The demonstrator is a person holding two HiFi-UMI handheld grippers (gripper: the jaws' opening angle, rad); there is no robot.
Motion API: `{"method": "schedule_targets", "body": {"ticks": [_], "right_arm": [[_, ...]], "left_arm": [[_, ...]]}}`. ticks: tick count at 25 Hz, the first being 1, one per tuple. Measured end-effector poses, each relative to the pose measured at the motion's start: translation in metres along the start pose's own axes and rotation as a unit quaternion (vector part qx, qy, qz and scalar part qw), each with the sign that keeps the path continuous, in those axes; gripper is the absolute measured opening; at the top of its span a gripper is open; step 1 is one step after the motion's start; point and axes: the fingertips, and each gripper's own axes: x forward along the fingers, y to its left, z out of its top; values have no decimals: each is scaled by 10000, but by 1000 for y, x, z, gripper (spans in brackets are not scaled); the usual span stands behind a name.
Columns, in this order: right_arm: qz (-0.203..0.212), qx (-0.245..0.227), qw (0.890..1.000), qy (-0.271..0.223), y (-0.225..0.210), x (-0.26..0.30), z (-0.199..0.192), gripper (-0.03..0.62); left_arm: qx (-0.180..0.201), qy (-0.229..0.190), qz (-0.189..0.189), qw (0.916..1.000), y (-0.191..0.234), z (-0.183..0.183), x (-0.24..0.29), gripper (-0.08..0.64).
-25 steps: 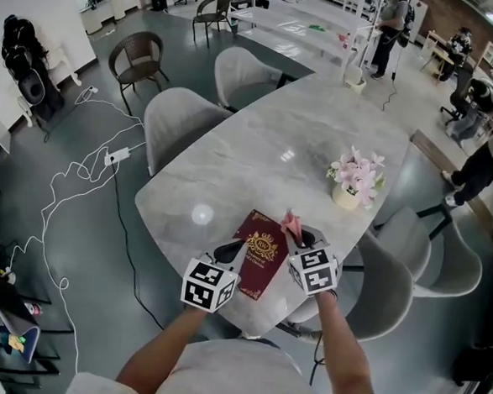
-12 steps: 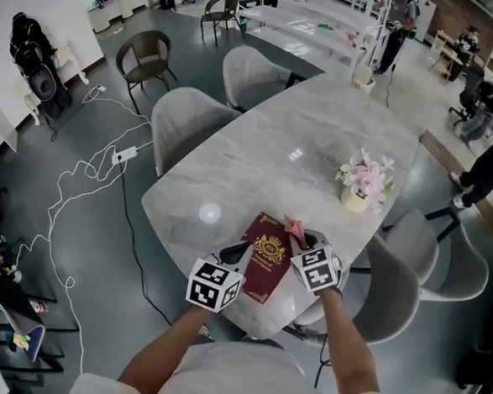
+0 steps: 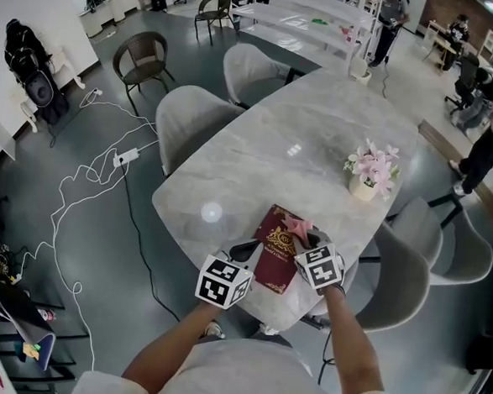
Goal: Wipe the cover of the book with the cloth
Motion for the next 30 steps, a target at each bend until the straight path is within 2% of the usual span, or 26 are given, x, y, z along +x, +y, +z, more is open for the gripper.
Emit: {"method": "schedule_targets", "body": {"ticks": [23,30], "right_arm": [[-248,480,9984,183,68,-19,-17,18],[-192,596,9978,232,86,-26,-30,18]], "left_arm": [[191,26,-513,9985,12,-19,-35,8],[243,64,-681,9974,9,-24,-34,8]]}}
